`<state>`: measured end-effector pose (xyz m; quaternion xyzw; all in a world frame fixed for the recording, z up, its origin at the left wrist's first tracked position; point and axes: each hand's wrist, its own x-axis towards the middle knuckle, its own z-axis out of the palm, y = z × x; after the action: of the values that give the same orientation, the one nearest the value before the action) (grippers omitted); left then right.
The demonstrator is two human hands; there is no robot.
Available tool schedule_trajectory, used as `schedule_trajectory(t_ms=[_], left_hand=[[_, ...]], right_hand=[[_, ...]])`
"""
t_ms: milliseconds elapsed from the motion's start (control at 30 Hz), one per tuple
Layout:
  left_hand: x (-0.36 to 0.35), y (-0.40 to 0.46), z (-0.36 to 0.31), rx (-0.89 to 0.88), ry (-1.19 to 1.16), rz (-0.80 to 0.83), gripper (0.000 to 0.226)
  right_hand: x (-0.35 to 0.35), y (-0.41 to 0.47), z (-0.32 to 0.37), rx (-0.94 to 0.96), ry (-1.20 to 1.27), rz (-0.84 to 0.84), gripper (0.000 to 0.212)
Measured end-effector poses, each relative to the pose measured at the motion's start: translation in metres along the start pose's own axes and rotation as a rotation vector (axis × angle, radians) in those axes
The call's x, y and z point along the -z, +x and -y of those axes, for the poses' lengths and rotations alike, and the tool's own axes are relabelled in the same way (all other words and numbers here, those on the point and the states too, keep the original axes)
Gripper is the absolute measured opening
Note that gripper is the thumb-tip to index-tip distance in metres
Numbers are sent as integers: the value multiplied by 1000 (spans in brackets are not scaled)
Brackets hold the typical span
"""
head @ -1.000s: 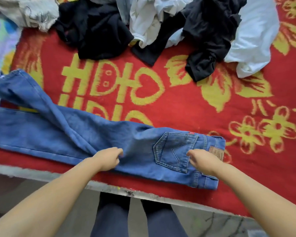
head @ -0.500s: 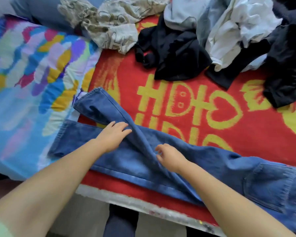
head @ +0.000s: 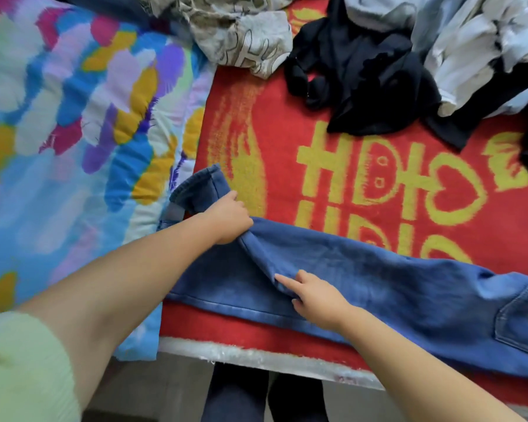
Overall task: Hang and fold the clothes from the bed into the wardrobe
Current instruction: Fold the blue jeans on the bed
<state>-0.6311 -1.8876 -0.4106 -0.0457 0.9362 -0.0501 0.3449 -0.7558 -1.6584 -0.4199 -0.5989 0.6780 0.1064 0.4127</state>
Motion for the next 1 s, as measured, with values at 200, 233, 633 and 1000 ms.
schedule_trajectory(t_ms=[200, 233, 633, 1000], left_hand=[[-33, -79, 27, 3, 122, -512, 22], [-41, -93, 31, 26, 105, -562, 23], [-144, -172, -43, 270, -345, -308, 39], [-115, -100, -36, 1143, -1573, -237, 53]], right_hand=[[-15, 1, 27, -277, -33, -113, 69], [-14, 4, 30, -285, -15, -130, 65], [-33, -27, 25, 140, -212, 240, 61], [-4, 42, 54, -208, -86, 276, 64]])
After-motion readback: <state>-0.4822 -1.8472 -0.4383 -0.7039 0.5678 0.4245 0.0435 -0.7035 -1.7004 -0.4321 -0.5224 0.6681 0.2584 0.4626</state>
